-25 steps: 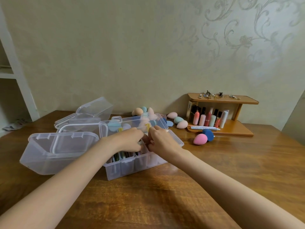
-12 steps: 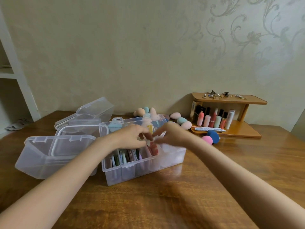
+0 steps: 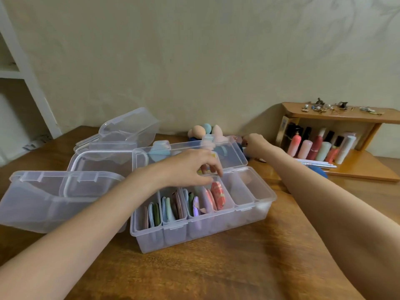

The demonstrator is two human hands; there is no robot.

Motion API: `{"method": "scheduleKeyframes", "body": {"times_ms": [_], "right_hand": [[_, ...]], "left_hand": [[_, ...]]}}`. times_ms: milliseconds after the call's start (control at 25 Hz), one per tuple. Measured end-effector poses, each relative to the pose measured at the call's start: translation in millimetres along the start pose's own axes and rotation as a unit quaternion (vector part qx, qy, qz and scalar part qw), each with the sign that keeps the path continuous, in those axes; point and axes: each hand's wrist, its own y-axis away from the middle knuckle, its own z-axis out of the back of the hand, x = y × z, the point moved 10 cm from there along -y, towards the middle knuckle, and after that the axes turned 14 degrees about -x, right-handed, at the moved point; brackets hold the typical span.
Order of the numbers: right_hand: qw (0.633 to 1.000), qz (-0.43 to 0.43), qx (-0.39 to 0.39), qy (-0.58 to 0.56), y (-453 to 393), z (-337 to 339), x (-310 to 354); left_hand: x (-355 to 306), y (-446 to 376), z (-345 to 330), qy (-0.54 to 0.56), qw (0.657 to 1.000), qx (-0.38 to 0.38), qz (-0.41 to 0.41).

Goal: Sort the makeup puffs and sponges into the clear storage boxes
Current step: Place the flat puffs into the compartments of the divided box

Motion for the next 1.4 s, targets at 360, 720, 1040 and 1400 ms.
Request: {"method": "scheduleKeyframes", "body": {"times_ms": [360, 720, 1040, 1400], "right_hand": [[0.990, -0.033, -0.121, -0.064, 11, 51, -2], [0.942, 0.081, -0.103, -0.309, 160, 113, 66], [0.936, 0.099, -0.124, -0.315, 189, 85, 73], [0.922, 0.138, -0.126, -0.340, 198, 100, 102]], "left_hand": [[5, 5, 3, 0.022, 0.999, 0.000, 0.028], [-5, 4, -14, -0.181, 0.976, 0.102, 0.060], [-20, 11, 4, -0.154, 0.982, -0.005, 0.110], [1, 44, 20, -0.057, 0.991, 0.036, 0.113]]}}
